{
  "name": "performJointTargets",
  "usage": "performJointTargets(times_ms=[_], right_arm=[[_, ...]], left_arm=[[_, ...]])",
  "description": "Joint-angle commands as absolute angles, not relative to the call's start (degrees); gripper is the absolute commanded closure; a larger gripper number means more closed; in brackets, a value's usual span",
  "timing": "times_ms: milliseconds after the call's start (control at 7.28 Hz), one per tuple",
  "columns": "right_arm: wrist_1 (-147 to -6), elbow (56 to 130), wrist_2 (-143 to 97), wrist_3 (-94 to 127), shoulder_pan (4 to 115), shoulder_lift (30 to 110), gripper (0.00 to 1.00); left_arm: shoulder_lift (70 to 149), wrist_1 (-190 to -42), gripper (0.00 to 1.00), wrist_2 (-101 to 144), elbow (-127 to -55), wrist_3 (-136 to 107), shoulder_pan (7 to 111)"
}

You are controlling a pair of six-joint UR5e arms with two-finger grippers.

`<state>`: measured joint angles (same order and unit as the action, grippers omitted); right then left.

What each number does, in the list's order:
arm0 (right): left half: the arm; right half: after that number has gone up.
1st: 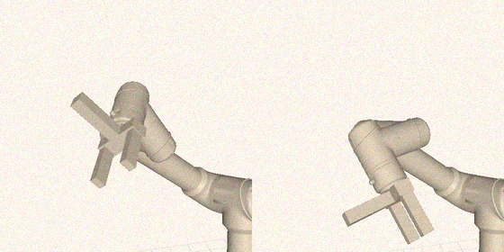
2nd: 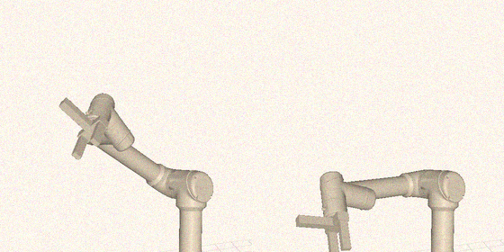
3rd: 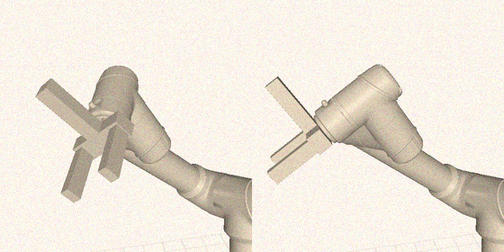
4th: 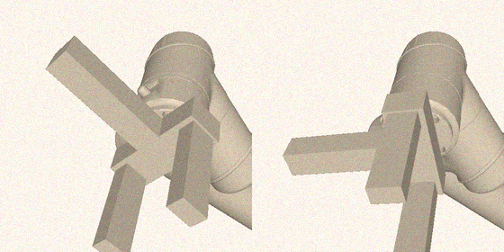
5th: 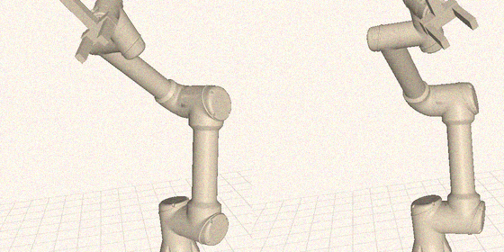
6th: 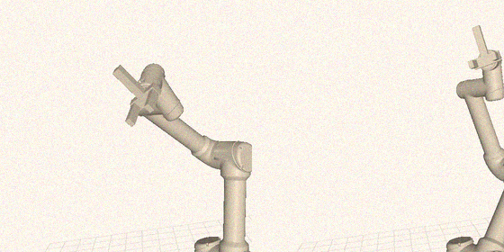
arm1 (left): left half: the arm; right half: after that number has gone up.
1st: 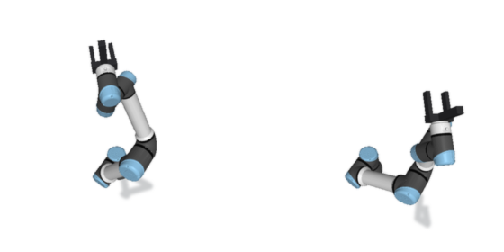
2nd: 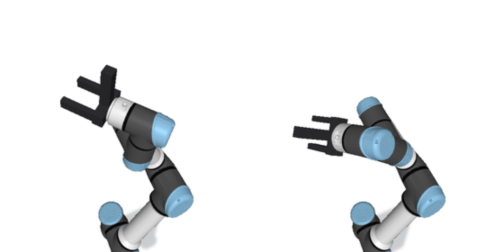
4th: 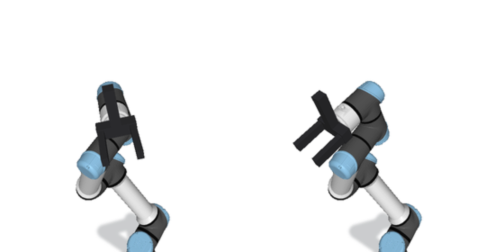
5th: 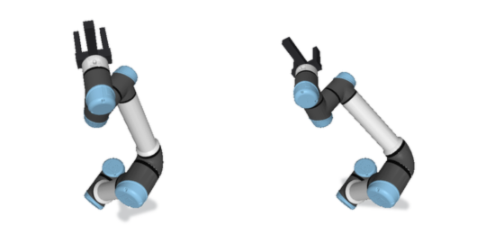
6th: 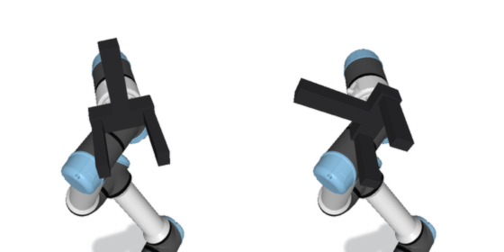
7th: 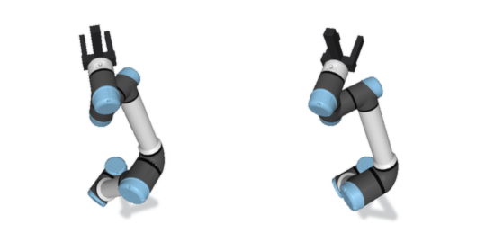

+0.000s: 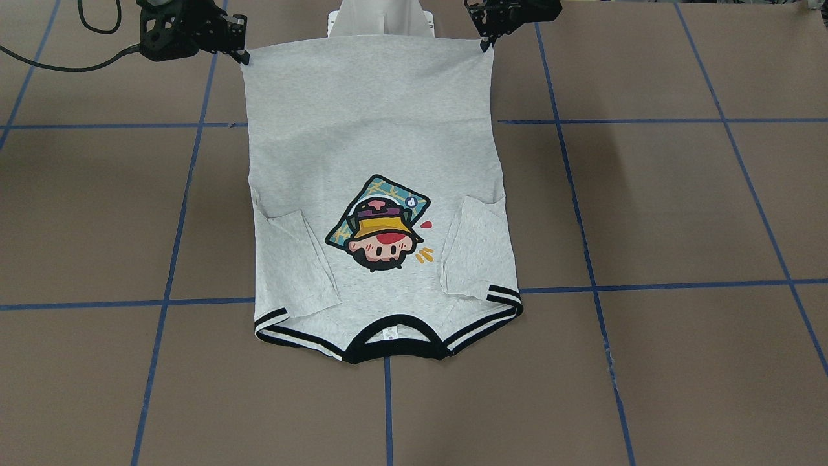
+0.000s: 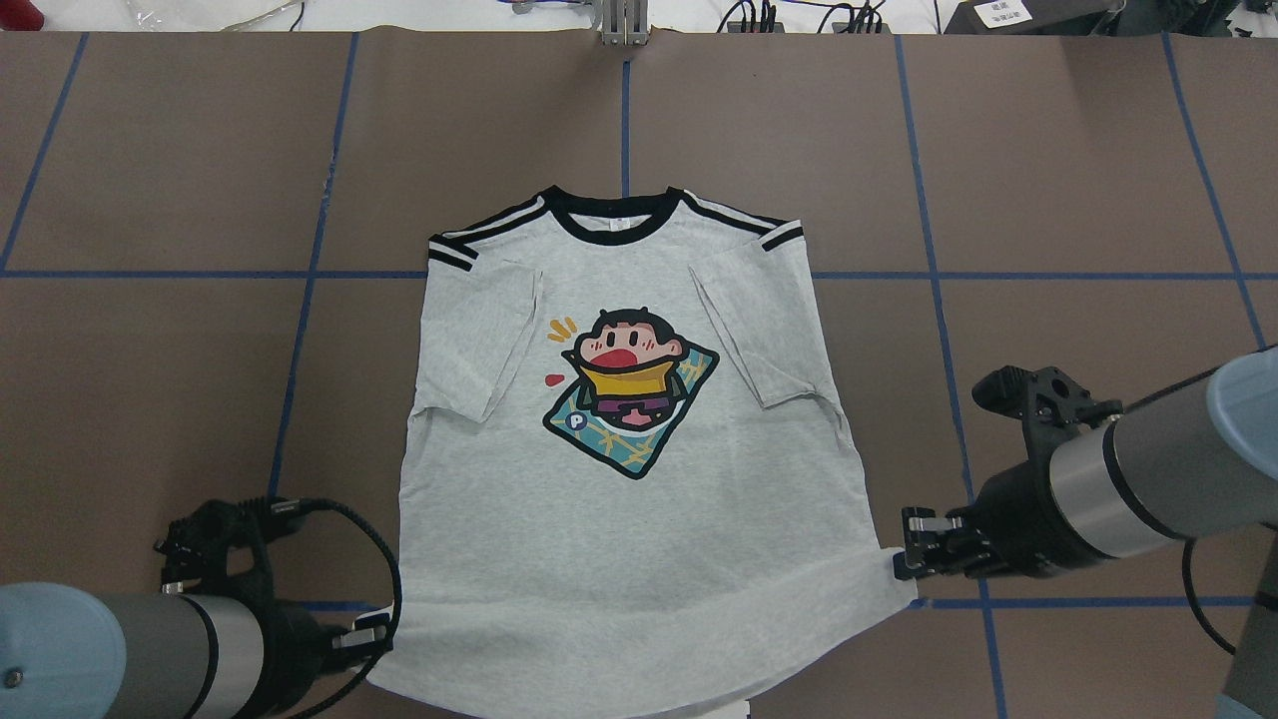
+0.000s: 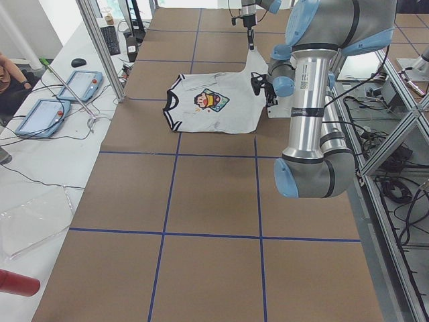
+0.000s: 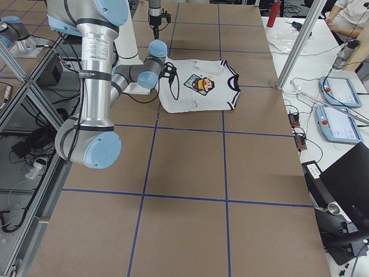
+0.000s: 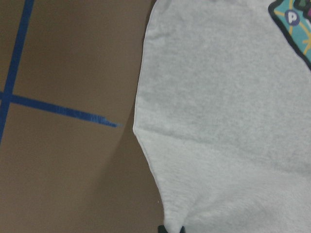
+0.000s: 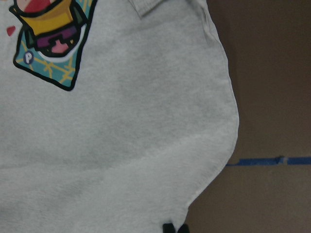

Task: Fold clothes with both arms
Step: 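Lift the hem corners with both grippers and carry them toward the collar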

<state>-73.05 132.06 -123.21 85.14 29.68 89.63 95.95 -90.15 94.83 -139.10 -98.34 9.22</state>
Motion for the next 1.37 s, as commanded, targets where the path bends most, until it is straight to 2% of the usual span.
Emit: performJointTargets(times_ms=[0, 275, 825, 1237], right_arm=[[-73.1, 126.9, -122.7, 84.9, 36.0, 83.9, 1.0], [-73.0, 122.8, -122.7, 84.7, 41.1, 80.6, 1.0], [-72.9, 114.2, -121.7, 83.0, 45.3, 72.0, 1.0], [-72.9, 107.1, -122.1, 79.4, 50.2, 67.6, 1.0]], left_arm=[[99.9, -90.2, 1.0, 97.1, -134.2, -93.9, 17.0], [103.4, -90.2, 1.0, 97.8, -128.4, -90.7, 22.2], [108.3, -90.3, 1.0, 99.9, -122.7, -83.3, 32.0], [111.6, -91.0, 1.0, 99.8, -116.5, -80.4, 35.1]])
